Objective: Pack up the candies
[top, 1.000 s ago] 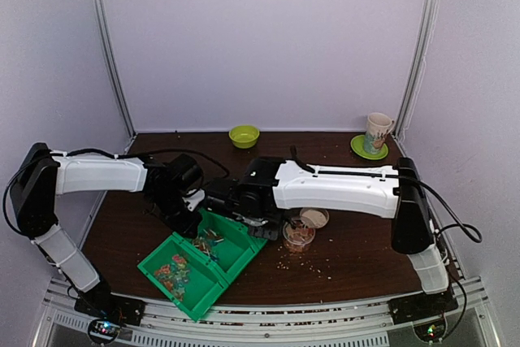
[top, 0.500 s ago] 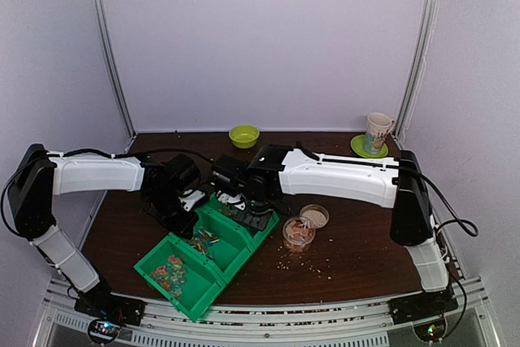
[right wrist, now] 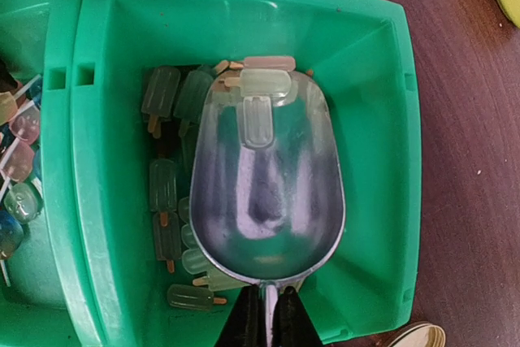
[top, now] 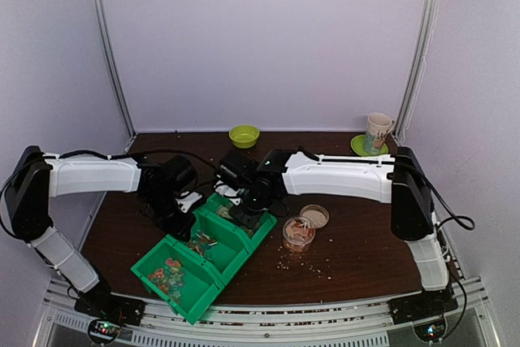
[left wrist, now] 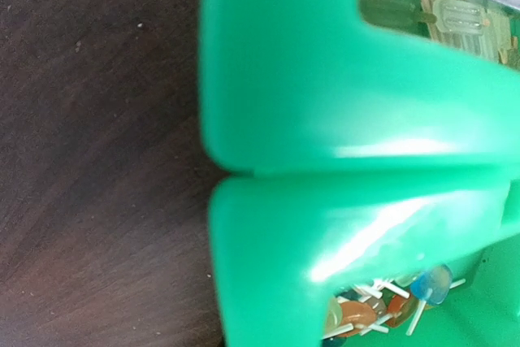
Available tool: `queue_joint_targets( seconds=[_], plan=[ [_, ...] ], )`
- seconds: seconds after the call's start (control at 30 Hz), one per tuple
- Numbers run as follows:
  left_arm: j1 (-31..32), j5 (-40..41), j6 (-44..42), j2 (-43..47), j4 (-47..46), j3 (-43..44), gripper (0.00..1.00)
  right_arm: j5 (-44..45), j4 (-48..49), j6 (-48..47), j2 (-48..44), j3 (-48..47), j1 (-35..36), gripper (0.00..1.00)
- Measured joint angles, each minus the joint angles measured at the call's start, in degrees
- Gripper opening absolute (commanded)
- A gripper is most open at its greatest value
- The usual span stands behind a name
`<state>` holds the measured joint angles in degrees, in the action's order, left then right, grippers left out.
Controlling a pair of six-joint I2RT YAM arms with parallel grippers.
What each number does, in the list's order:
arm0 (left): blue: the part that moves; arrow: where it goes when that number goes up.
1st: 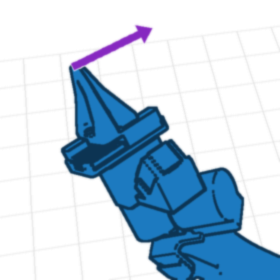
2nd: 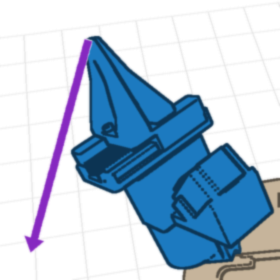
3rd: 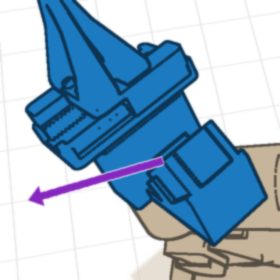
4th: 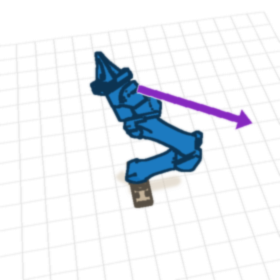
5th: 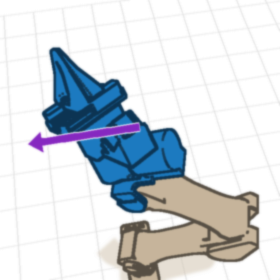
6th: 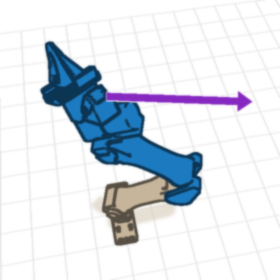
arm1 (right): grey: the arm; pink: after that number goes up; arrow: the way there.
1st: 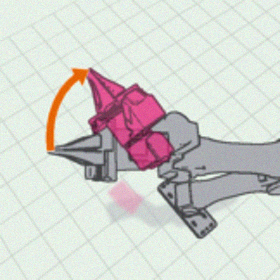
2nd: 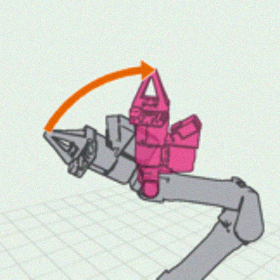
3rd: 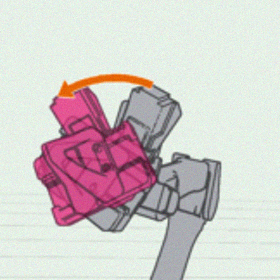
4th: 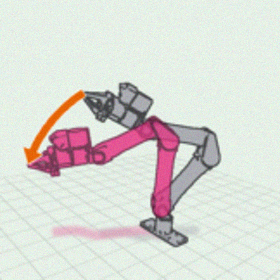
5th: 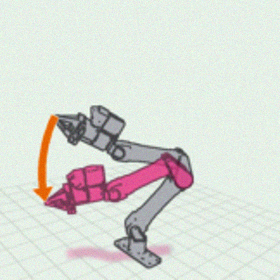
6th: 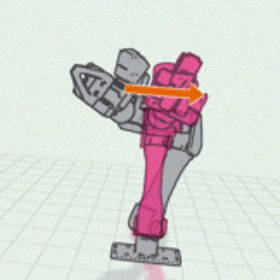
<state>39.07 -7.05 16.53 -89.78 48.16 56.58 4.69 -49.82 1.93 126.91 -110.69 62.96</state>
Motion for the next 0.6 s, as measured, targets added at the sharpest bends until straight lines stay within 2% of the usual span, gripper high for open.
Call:
queue_joint_targets(
  seconds=[0.17,0.6],
  plan=[
    [-0.09,0.28,0.55,0.31,0.04,-0.02,0.0,0.02,7.48,0.33,-2.99,7.34,0.0,0.0],
    [-0.96,0.17,-0.11,0.55,-2.01,-0.02,0.0,2.32,35.98,1.53,-13.11,32.46,0.07,0.0]
  ],
)
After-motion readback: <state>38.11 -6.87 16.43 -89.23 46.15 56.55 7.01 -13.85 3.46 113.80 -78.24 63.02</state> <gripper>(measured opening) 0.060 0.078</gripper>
